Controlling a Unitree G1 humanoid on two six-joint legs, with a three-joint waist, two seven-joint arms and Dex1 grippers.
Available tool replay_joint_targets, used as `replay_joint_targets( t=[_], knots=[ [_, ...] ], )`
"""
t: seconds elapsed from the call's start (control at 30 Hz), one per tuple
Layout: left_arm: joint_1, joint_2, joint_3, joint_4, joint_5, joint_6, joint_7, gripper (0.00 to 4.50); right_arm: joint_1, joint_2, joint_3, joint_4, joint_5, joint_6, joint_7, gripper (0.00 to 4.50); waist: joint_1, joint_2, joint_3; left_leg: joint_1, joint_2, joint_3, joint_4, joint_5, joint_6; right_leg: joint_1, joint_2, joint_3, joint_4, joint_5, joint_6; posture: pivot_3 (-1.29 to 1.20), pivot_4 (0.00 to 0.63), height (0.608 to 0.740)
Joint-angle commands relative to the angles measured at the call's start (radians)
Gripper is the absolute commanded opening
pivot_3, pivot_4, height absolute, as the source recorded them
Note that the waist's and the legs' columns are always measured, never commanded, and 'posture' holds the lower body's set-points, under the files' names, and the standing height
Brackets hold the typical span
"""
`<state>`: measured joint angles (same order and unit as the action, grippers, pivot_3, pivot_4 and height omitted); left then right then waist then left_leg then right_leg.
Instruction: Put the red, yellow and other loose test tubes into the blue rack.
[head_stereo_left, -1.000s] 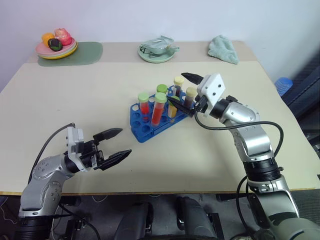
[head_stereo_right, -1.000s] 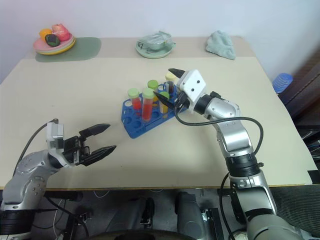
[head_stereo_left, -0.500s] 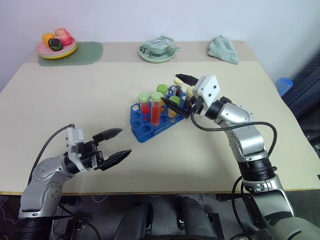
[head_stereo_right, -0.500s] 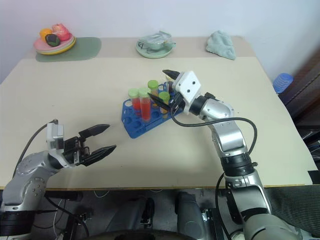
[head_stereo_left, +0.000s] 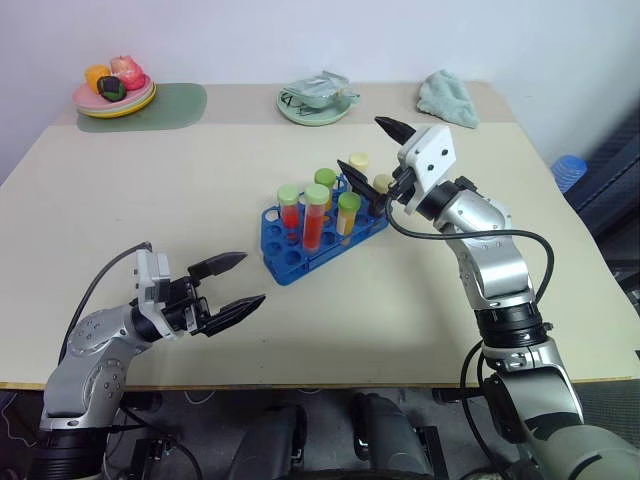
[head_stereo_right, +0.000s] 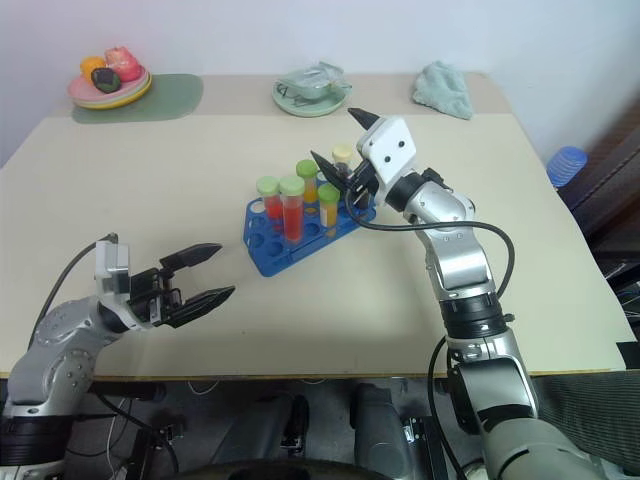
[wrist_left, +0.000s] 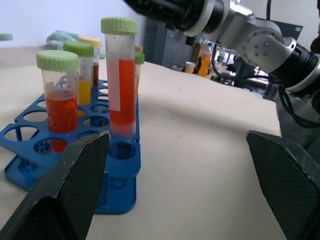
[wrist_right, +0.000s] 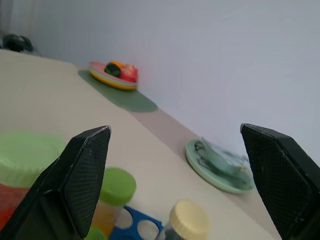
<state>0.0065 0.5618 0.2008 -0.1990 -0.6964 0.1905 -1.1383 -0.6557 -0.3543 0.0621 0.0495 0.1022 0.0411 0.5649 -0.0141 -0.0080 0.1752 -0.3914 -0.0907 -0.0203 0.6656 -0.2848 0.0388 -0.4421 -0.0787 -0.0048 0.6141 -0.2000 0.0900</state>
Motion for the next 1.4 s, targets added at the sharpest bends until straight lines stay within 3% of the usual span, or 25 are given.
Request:
replay_joint_targets(
  t=[0.03, 0.6, 1.03, 1.2, 1.4],
  knots=[
    [0.004, 0.005, 0.005, -0.027, -0.004, 0.0, 0.0, 4.46, -0.031, 0.003, 0.004, -0.008, -0.01, -0.023, -0.002, 4.27, -0.001, 0.0, 0.0, 0.0, 0.0, 0.0, 0.0, 0.0, 0.0, 0.0, 0.0, 0.0, 0.0, 0.0, 0.0, 0.0, 0.15, 0.74],
    [0.045, 0.003, 0.048, -0.065, -0.05, 0.005, 0.016, 4.46, 0.001, 0.005, 0.056, -0.066, 0.045, 0.015, 0.134, 4.27, 0.0, 0.0, 0.0, 0.0, 0.0, 0.0, 0.0, -0.002, 0.003, 0.0, 0.0, 0.0, 0.0, 0.0, 0.0, 0.0, 0.15, 0.74],
    [0.075, 0.041, 0.097, -0.102, -0.077, 0.036, 0.031, 4.46, 0.072, -0.054, -0.036, -0.193, 0.099, 0.104, 0.112, 4.27, 0.004, 0.0, 0.0, 0.0, 0.0, 0.0, 0.0, -0.002, 0.004, 0.0, 0.0, 0.0, -0.001, 0.0, 0.0, 0.0, 0.15, 0.74],
    [0.085, 0.056, 0.092, -0.119, -0.054, 0.054, 0.061, 4.46, 0.176, -0.082, -0.096, -0.342, 0.21, 0.203, 0.129, 4.27, 0.003, 0.0, 0.0, 0.0, 0.0, 0.0, -0.001, -0.002, 0.004, 0.0, 0.0, 0.0, -0.001, 0.0, 0.0, 0.0, 0.15, 0.74],
    [0.081, 0.072, 0.119, -0.102, 0.051, 0.003, 0.148, 4.46, 0.407, -0.229, -0.179, -0.487, 0.313, 0.309, 0.215, 4.27, 0.007, 0.0, 0.0, 0.0, 0.0, 0.0, -0.001, -0.003, 0.006, 0.001, -0.001, 0.0, -0.002, -0.002, -0.003, 0.0, 0.15, 0.74]
  ],
)
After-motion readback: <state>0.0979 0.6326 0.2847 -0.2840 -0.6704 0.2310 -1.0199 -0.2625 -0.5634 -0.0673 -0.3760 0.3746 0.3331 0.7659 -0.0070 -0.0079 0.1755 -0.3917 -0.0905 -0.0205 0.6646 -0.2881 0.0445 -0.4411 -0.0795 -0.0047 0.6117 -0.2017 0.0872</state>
